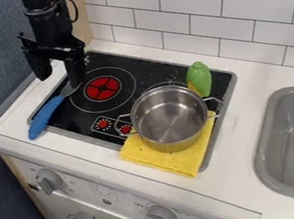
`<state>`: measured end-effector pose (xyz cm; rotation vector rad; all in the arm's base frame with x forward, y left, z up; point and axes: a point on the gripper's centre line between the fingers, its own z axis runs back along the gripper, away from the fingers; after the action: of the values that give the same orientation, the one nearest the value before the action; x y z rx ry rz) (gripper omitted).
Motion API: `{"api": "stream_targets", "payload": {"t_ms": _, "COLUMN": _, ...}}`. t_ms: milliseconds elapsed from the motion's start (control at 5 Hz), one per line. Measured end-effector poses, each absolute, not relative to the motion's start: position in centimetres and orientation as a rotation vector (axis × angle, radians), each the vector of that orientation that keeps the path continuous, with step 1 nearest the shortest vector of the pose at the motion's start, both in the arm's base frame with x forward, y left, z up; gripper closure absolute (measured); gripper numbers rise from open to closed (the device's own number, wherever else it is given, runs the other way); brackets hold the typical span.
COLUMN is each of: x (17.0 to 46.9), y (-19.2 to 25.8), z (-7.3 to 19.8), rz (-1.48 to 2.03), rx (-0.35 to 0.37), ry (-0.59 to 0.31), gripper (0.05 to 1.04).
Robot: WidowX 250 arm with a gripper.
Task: Putting green object and moving it to the burner
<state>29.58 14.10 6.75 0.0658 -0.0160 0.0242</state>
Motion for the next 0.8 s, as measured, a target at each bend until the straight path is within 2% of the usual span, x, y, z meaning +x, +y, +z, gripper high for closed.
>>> {"api": "stream_targets", "payload": {"t_ms": 200, "x": 29.5, "y": 13.9, "z": 5.9, "rz": 0.029, "rx": 0.049, "ry": 0.007, "gripper": 0.083}}
{"api": "stream_targets", "payload": {"t_ms": 400, "x": 31.2, "y": 10.0, "z": 6.4, "rz": -0.022, "rx": -0.007, "ry": -0.005, "gripper": 0.083}}
{"api": "stream_targets", "payload": {"t_ms": 600, "x": 33.7, "y": 5.8, "z": 8.0, "rz": -0.099, "rx": -0.046, "ry": -0.058, "gripper": 0.083}}
{"api": "stream_targets", "payload": {"t_ms": 800, "x": 35.7, "y": 1.8, "z": 8.0, "rz": -0.141, "rx": -0.046, "ry": -0.082, "gripper": 0.085}}
